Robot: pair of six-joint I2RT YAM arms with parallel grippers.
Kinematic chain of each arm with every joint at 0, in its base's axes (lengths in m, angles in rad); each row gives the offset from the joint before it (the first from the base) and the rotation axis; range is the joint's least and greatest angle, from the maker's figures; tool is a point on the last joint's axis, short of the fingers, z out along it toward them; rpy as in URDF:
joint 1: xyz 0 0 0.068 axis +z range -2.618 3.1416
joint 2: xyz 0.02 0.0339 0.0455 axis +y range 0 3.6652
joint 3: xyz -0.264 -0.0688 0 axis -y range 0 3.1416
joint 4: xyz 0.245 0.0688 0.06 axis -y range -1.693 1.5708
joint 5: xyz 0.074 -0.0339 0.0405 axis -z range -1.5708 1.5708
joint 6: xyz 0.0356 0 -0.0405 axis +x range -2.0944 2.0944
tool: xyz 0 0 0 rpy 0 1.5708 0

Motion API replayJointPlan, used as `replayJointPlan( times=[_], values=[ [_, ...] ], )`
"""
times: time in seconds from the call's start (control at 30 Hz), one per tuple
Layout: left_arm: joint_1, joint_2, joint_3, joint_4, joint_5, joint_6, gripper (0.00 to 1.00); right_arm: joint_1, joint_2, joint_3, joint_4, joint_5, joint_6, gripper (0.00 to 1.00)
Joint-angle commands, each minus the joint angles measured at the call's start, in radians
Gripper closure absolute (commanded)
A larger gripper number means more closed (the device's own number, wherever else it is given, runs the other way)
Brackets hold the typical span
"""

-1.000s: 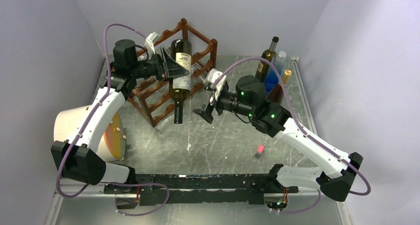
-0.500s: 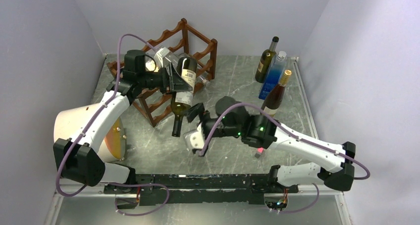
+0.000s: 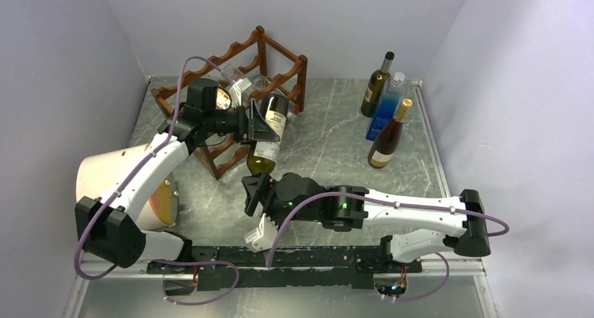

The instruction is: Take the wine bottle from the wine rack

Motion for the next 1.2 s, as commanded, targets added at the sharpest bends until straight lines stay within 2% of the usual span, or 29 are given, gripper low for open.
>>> replayJointPlan(
  times=[0.0,0.1,0.17,0.27,0.3,0.33,0.37,0.4,0.43,0.47,0.5,0.8,0.97,1.07,1.17],
  values=[
    [-0.016,-0.064,0.024,0.033,0.02,-0.02,0.93,0.016,0.024,-0.022,0.081,0.099,-0.105,0.26],
    [-0.018,-0.067,0.021,0.035,0.031,-0.023,0.93,0.016,0.045,-0.036,0.125,0.117,-0.126,0.31],
    [-0.019,-0.067,0.021,0.038,0.032,-0.025,0.93,0.015,0.062,-0.037,0.154,0.135,-0.14,0.41],
    [-0.019,-0.058,0.036,0.02,0.033,-0.018,0.93,0.016,0.082,-0.04,0.171,0.172,-0.158,0.6],
    [-0.02,-0.057,0.04,0.014,0.033,-0.015,0.9,0.016,0.083,-0.043,0.174,0.178,-0.159,0.75],
    [-0.02,-0.053,0.044,0.008,0.035,-0.011,0.8,0.016,0.081,-0.048,0.185,0.183,-0.157,0.92],
    [-0.02,-0.053,0.048,-0.001,0.036,-0.004,0.68,0.016,0.075,-0.057,0.2,0.184,-0.149,1.0],
    [-0.019,-0.055,0.053,-0.009,0.031,0.006,0.53,0.016,0.063,-0.068,0.219,0.172,-0.129,1.0],
    [-0.019,-0.058,0.056,-0.018,0.018,0.013,0.44,0.015,0.049,-0.081,0.243,0.156,-0.113,1.0],
    [-0.02,-0.063,0.057,-0.026,0.004,0.017,0.1,0.016,0.032,-0.098,0.268,0.14,-0.1,1.0],
    [-0.02,-0.067,0.056,-0.027,-0.014,0.019,0.04,0.016,0.014,-0.104,0.298,0.131,-0.086,1.0],
    [-0.02,-0.035,0.12,-0.122,-0.125,0.074,0.06,0.016,-0.11,-0.239,0.42,0.08,0.078,1.0],
    [-0.019,-0.087,0.133,-0.083,-0.204,0.104,0.07,0.014,-0.173,-0.329,0.546,0.187,0.237,1.0],
    [-0.017,-0.144,0.17,-0.098,-0.316,0.174,0.07,0.005,-0.216,-0.36,0.591,0.29,0.385,1.0],
    [-0.016,-0.189,0.231,-0.129,-0.461,0.255,0.07,-0.069,-0.255,-0.379,0.612,0.338,0.542,1.0]
  ],
)
